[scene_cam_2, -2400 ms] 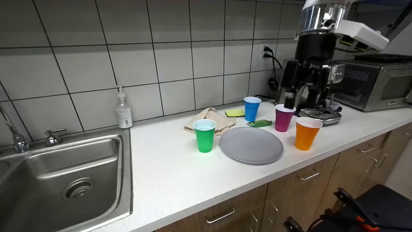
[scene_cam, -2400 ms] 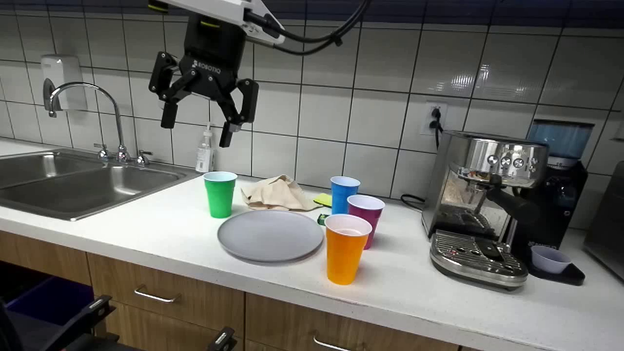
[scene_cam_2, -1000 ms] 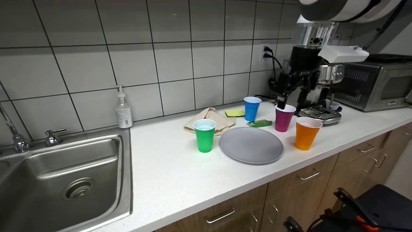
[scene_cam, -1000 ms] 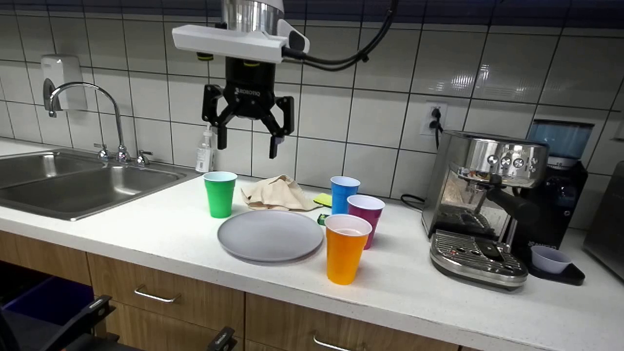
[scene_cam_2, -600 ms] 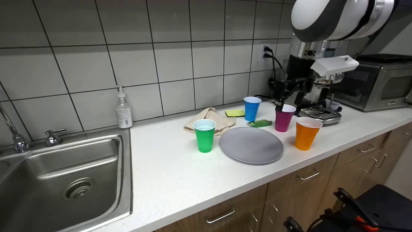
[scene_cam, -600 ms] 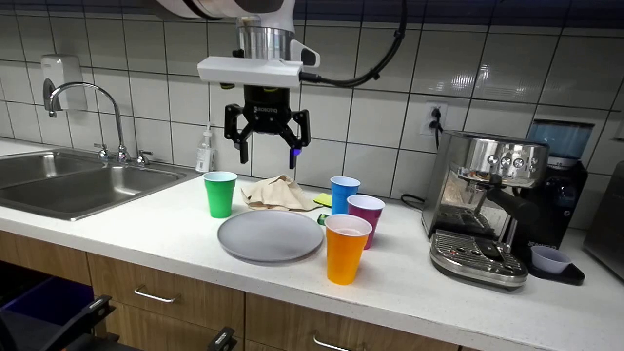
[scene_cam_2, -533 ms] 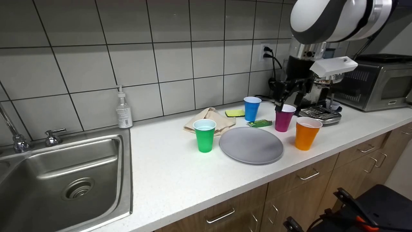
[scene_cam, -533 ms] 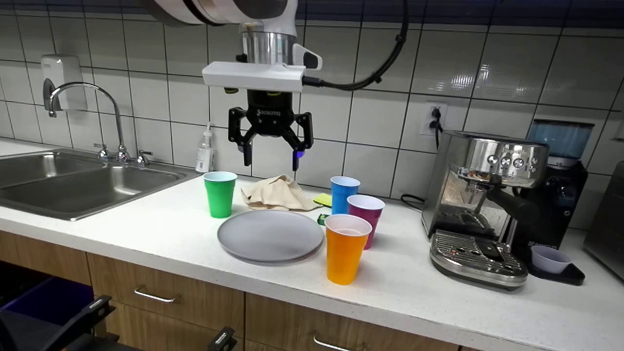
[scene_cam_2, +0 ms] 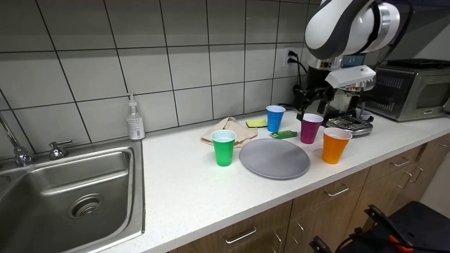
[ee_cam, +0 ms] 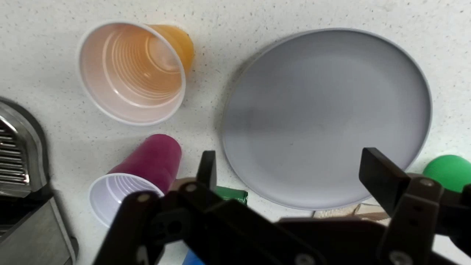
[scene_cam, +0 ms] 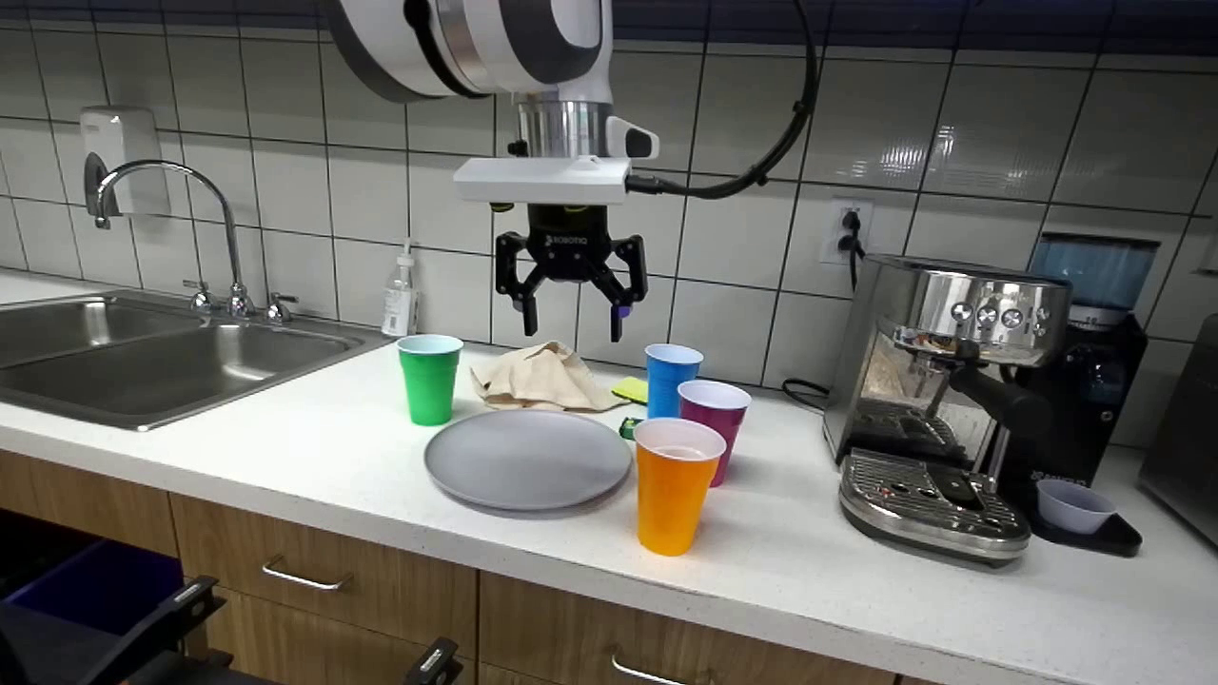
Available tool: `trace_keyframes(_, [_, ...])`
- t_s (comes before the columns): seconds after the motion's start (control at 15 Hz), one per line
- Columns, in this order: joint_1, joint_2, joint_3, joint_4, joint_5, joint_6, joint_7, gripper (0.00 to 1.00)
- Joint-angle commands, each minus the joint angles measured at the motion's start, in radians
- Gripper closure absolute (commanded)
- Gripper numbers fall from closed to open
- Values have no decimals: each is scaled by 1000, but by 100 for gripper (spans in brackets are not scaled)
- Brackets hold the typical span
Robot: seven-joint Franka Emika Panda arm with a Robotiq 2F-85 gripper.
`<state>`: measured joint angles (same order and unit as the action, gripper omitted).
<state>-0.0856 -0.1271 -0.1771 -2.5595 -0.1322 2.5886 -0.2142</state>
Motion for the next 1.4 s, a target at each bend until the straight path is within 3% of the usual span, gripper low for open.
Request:
trace_keyframes(0.0, [-24,89,23,102,-33,-18,85,0])
trace_keyframes(1.33, [16,447,4,501,-48,-35,314,0])
